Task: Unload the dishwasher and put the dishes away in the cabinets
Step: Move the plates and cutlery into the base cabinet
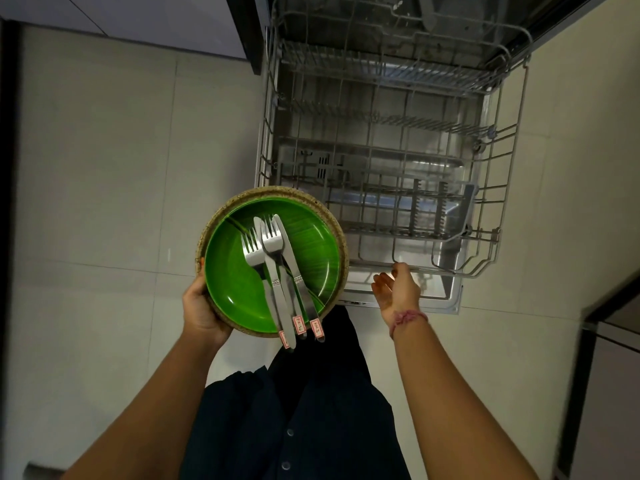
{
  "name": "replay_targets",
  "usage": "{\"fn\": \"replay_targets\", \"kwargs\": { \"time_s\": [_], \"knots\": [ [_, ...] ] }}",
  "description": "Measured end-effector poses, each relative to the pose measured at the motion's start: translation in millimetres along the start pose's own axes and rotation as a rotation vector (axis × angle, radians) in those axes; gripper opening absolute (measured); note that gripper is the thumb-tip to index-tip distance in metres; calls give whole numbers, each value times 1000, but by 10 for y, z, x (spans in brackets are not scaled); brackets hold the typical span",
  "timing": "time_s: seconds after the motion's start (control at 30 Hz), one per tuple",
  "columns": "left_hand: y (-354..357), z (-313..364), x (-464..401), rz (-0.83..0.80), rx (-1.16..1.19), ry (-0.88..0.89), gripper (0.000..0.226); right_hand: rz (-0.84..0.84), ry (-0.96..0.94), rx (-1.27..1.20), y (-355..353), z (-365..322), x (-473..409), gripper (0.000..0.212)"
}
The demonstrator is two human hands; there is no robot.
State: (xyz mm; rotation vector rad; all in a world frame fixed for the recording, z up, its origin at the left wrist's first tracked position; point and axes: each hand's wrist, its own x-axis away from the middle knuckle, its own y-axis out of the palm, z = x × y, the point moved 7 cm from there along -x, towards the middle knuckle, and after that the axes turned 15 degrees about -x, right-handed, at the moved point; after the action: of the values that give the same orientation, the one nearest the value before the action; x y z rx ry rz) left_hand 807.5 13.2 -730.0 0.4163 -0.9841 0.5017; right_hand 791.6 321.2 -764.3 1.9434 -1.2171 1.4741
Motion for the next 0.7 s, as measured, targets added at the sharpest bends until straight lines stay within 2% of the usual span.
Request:
{"fn": "replay_targets", "kwargs": {
  "time_s": [0.1,0.47,0.6,0.7],
  "knots": [
    [-34,-32,20,0,5,0,47,-40,27,-89,89,54,-28,15],
    [-19,-128,170,-2,31,-6,43,-90,73,-3,153,130,103,11],
    [44,-12,412,-9,-4,0,42,-129,116,-10,78,111,431,14],
    [110,128,702,-18,-34,-3,44,-237,130,38,95,-3,832,15]
  ]
}}
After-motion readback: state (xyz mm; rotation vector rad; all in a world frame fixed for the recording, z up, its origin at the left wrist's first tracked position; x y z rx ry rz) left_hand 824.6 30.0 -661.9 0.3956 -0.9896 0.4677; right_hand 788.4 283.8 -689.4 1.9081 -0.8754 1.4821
